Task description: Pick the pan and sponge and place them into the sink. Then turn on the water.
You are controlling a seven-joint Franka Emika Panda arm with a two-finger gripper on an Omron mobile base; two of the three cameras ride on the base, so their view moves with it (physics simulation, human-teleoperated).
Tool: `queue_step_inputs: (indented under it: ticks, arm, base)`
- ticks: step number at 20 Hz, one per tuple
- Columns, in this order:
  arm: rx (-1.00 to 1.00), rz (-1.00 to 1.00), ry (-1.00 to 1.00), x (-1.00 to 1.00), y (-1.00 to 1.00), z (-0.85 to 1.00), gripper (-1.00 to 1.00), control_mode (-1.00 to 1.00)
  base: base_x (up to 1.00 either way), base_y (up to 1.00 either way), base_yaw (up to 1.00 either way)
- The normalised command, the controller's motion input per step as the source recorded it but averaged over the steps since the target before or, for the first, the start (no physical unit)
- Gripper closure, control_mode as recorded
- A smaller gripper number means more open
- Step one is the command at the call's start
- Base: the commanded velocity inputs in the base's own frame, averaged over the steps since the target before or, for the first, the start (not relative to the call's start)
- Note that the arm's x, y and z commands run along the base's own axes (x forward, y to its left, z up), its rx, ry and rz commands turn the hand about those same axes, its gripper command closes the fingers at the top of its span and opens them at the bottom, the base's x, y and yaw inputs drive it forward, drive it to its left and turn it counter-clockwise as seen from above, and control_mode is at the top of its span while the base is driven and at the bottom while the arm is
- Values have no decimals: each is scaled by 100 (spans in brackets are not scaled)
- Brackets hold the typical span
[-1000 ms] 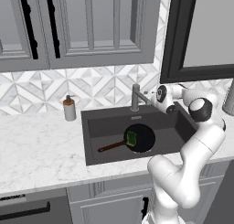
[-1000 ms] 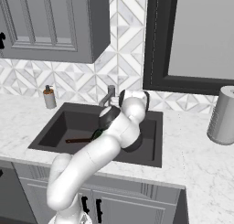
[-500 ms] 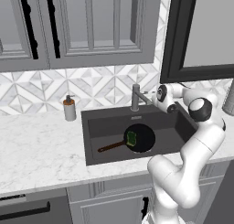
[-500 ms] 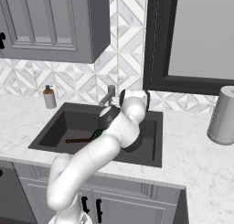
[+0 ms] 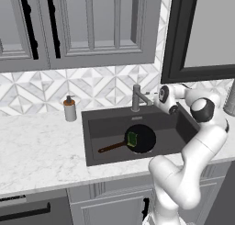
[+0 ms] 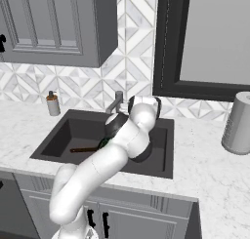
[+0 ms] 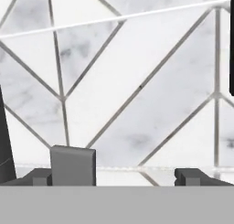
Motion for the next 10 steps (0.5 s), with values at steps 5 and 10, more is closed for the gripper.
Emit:
queue_step_inputs:
  ticks: [5, 10]
  arm:
    - [9, 0, 0, -5, -100, 0, -100, -100]
    - [9, 0, 0, 0, -100, -4, -100, -100]
  base:
    - [0, 0, 0]
    - [0, 0, 0]
